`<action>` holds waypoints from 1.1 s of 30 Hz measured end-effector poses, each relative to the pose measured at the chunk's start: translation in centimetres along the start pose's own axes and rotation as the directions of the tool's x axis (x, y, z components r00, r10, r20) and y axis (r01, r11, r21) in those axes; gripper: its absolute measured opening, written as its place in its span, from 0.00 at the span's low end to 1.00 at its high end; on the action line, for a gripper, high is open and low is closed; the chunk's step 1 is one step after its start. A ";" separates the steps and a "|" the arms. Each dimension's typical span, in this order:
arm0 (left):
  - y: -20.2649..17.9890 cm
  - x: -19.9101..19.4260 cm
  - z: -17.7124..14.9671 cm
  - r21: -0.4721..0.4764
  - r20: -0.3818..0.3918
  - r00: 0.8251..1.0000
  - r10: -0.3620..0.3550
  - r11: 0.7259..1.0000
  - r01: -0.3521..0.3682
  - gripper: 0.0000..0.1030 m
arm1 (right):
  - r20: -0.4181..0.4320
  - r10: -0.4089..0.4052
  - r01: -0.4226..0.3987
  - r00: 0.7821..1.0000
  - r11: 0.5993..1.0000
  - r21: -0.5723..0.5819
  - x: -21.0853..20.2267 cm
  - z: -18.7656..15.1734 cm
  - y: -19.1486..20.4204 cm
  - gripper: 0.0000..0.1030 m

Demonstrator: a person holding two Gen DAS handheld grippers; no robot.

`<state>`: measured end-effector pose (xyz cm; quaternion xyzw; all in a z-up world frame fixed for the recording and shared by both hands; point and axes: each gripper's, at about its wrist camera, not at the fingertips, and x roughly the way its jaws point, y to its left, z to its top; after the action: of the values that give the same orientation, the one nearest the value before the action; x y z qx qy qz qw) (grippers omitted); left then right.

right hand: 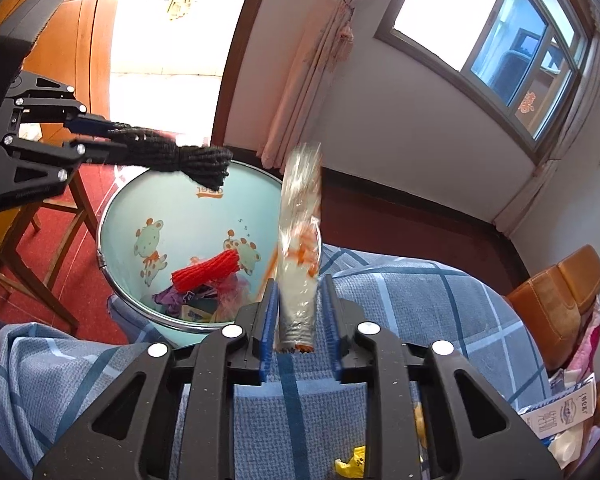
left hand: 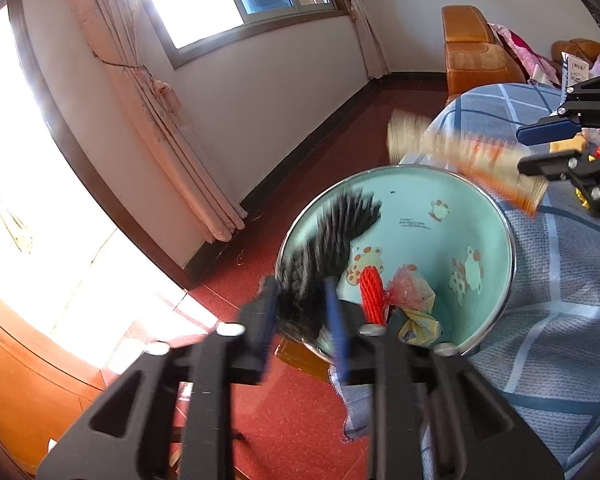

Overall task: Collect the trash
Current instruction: 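Open both grippers to drop the scrubber and silver wrapper into the bin, then move both open grippers back over the table trash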

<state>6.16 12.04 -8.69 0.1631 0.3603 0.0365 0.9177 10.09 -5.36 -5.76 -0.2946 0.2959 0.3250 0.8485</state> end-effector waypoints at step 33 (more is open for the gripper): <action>-11.9 -2.5 3.2 0.135 0.074 0.973 -0.220 0.969 0.209 0.61 | -0.234 -0.396 0.444 0.888 0.605 0.661 -15.9 -21.2 -12.5 0.53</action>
<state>5.88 -0.48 -8.78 0.1822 0.3365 -0.0931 0.9192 2.80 -33.69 -4.67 -0.0234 0.3453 -0.0293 0.9378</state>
